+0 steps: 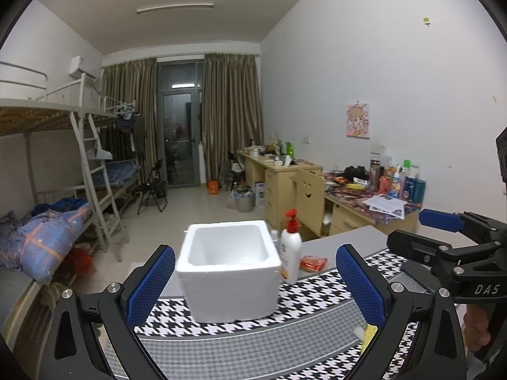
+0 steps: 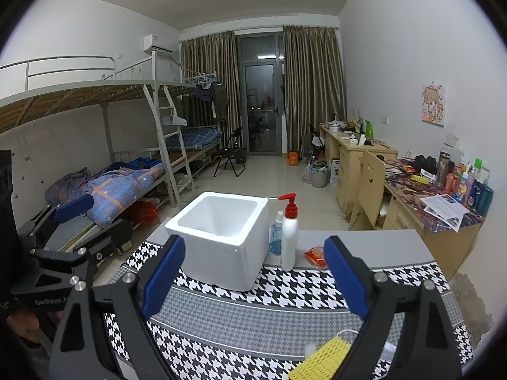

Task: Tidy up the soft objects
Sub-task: 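Move both grippers toward the yellow mesh sleeve and blue face mask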

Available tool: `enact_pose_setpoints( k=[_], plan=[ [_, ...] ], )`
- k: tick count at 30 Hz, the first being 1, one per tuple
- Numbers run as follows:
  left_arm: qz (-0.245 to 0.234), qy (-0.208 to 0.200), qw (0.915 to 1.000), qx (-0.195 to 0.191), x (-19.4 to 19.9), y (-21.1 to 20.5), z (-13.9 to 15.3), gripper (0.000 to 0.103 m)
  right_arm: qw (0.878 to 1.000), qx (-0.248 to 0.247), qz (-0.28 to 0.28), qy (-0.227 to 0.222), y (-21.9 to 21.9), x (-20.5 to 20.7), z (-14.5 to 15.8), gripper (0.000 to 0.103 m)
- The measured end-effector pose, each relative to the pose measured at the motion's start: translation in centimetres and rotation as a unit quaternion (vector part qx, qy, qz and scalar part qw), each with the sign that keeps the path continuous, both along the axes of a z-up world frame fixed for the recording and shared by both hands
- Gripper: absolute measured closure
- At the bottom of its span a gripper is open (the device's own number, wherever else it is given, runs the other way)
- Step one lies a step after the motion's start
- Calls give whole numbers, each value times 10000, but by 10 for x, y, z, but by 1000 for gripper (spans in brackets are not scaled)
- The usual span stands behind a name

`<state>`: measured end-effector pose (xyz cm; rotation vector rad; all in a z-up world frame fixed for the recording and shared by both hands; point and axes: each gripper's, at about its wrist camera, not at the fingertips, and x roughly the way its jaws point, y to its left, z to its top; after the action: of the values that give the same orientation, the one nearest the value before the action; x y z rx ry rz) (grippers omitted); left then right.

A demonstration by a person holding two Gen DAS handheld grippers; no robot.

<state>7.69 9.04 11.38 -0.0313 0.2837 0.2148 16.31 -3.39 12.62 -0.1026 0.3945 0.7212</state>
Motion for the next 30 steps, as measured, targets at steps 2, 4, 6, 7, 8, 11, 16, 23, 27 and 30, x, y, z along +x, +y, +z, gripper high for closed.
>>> enact_pose_setpoints(
  k=[2, 4, 6, 7, 8, 11, 16, 23, 27, 30],
  plan=[
    [-52, 2, 10000, -32, -1, -5, -4, 1, 10000, -9, -39, 7, -4, -1, -3, 11],
    [-87, 5, 9999, -74, -1, -10, -8, 1, 10000, 7, -71, 46, -9, -1, -8, 10],
    [-152, -14, 9998, -101, -2, -16, -13, 1, 9999, 7, -106, 70, -13, 0, -9, 10],
    [-173, -25, 9998, -108, -3, -18, -14, 1, 9999, 9, -148, 60, -15, -2, -10, 10],
    [-179, -39, 9998, -113, -3, -21, -16, 1, 9999, 6, -162, 41, -17, -3, -11, 10],
    [-238, -83, 9996, -141, -5, -29, -20, 1, 9998, 1, -213, 15, -24, -5, -15, 10],
    [-372, -196, 9991, -13, -11, -47, -24, 1, 9994, -22, -333, -3, -37, -8, -24, 10],
    [-593, -185, 9981, -57, -7, -58, -31, 1, 9985, 27, -539, -65, -55, -16, -33, 10],
    [-676, -157, 9975, -138, -4, -60, -37, 1, 9978, 26, -660, -93, -65, -18, -38, 10],
    [-727, -187, 9971, -149, -3, -62, -41, 1, 9971, 74, -753, -43, -72, -16, -41, 10]
  ],
)
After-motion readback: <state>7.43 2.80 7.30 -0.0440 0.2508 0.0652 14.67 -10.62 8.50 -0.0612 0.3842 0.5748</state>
